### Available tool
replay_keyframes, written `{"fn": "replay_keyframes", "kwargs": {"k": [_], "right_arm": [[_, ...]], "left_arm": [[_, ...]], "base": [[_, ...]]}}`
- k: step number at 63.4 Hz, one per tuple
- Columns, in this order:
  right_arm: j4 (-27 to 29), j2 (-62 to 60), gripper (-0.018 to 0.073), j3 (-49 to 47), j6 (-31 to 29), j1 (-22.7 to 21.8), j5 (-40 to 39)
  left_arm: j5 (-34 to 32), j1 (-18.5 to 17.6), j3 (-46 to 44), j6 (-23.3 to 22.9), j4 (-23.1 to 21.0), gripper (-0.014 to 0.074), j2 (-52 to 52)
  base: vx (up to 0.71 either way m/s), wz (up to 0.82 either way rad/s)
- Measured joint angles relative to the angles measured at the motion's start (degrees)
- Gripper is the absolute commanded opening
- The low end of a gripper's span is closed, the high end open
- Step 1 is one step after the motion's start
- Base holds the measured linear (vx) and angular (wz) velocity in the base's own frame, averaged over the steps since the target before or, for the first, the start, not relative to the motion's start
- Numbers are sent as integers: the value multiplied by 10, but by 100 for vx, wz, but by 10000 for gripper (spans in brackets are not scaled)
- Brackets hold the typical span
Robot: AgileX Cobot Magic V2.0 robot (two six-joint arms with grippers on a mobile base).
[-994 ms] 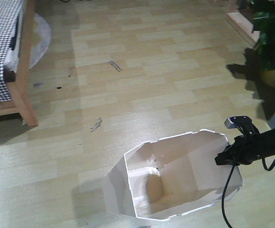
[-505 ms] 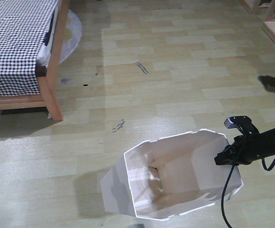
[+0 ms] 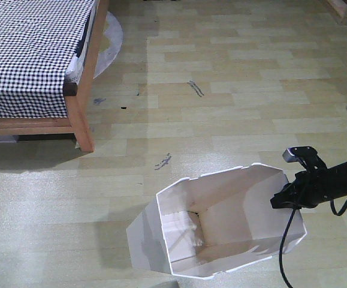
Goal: Move trash bin to bedside with robot
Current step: 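Carry the held bin with the right gripper past the checked bed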
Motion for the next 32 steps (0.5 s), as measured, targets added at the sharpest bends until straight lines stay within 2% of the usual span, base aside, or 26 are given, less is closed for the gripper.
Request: {"fn": "replay_keyframes", "kwargs": {"k": [32], "right_arm": [[-1, 0, -5, 0, 0, 0, 1]], "left_arm": [[0, 0, 0, 0, 0, -6, 0]], "base": [[7, -5]]}}
